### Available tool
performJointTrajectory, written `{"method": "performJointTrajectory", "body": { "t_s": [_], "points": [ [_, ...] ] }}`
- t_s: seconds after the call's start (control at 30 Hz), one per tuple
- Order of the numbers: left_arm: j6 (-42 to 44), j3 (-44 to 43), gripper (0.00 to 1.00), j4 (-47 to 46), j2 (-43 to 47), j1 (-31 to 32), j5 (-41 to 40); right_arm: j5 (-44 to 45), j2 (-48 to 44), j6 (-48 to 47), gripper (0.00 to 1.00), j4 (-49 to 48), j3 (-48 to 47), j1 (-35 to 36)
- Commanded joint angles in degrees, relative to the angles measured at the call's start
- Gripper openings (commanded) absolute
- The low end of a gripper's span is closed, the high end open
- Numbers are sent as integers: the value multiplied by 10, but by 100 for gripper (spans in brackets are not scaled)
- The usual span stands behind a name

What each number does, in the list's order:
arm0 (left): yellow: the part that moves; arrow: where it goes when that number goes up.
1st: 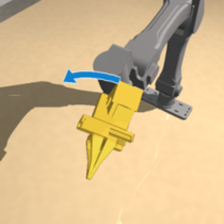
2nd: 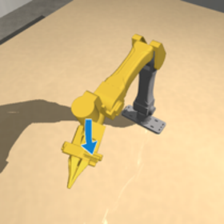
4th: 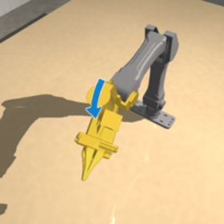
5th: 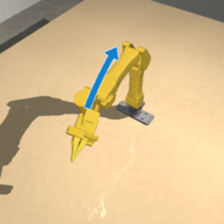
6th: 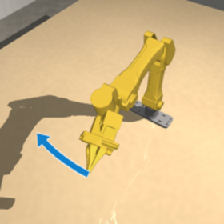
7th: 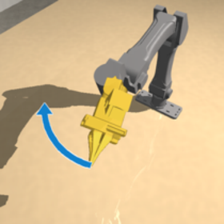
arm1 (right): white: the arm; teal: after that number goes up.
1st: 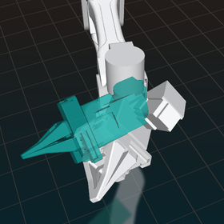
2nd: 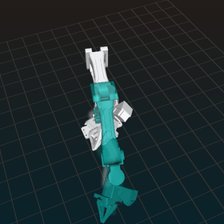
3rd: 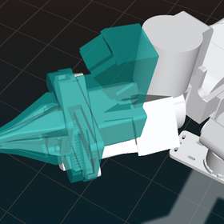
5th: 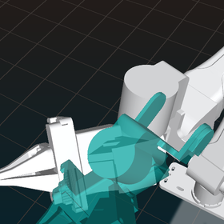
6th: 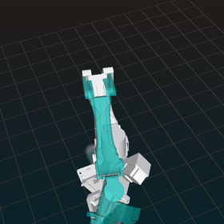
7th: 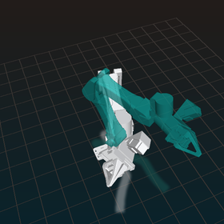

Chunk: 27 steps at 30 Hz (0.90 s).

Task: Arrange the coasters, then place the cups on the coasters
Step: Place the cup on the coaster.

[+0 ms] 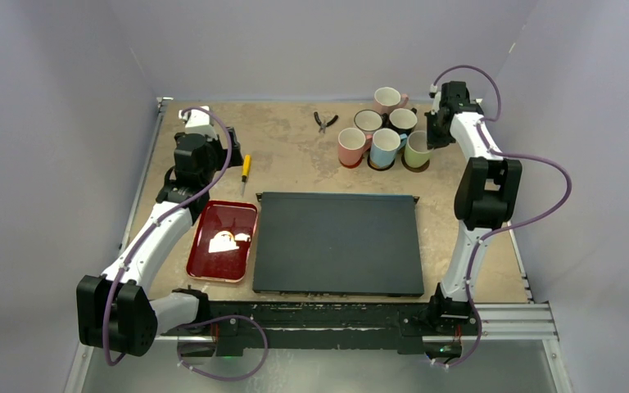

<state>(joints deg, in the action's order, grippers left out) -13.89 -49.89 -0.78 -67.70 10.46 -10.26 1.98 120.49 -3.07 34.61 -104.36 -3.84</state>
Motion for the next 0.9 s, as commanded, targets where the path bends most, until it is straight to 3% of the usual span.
{"method": "performJointTrajectory", "body": {
  "t_s": [0.0, 0.23, 0.47, 0.87],
  "points": [
    [8, 0, 90, -20, 3, -4, -3, -19, 2, -6, 0, -21, -27, 3],
    [9, 0, 90, -20, 3, -4, 0, -15, 2, -8, 1, -21, -26, 3],
    [9, 0, 90, -20, 5, -4, 2, -12, -4, -10, 23, -22, -21, 3],
    [9, 1, 90, -20, 8, -4, 1, -4, -22, -11, 42, -31, -11, 3]
  ]
}}
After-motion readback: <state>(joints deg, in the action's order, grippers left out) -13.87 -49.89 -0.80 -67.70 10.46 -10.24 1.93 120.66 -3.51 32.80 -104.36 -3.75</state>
